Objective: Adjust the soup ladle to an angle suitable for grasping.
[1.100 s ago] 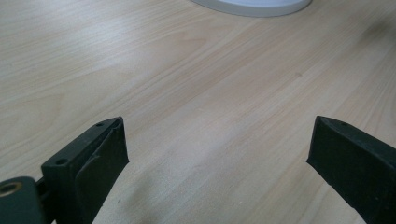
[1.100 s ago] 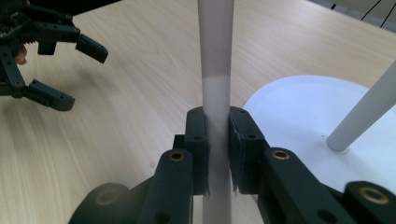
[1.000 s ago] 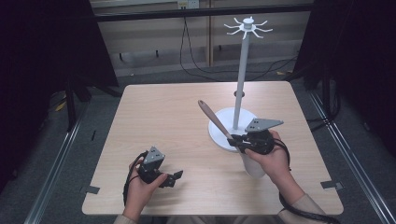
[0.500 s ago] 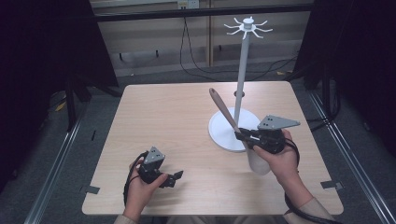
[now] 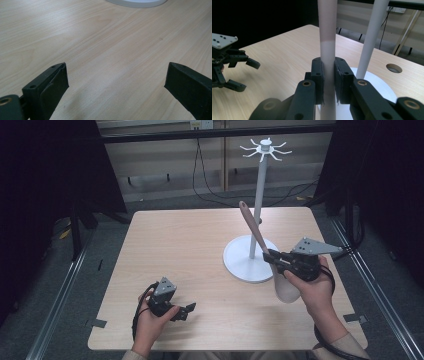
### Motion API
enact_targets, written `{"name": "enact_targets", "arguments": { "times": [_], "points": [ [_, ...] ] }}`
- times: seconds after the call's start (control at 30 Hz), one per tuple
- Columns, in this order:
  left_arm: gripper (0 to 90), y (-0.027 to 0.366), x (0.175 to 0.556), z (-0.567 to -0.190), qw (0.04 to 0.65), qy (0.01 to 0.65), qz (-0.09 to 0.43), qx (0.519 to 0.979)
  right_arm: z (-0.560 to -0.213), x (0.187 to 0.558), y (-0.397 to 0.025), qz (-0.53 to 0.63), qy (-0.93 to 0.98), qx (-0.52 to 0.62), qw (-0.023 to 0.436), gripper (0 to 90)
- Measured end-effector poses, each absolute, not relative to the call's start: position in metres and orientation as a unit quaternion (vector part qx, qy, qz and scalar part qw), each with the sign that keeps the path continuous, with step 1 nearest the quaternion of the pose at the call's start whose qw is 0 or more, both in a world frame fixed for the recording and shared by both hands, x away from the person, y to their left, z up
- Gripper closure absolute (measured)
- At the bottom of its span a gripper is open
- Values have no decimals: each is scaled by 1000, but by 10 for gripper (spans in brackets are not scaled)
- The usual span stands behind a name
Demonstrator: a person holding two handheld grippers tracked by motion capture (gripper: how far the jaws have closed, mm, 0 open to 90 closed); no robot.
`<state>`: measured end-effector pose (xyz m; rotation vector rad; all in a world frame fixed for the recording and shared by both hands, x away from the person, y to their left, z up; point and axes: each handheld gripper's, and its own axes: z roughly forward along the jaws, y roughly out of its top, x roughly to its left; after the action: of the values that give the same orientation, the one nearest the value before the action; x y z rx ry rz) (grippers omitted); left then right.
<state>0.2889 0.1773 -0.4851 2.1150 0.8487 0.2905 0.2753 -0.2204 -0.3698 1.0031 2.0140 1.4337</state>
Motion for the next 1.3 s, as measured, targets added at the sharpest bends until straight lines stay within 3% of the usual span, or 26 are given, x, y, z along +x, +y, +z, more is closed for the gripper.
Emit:
{"name": "enact_targets", "arguments": {
  "times": [1.3],
  "points": [
    [44, 175, 288, -488, 405, 337, 111, 843, -334, 268, -253, 555, 686, 376, 284, 794]
  ]
}}
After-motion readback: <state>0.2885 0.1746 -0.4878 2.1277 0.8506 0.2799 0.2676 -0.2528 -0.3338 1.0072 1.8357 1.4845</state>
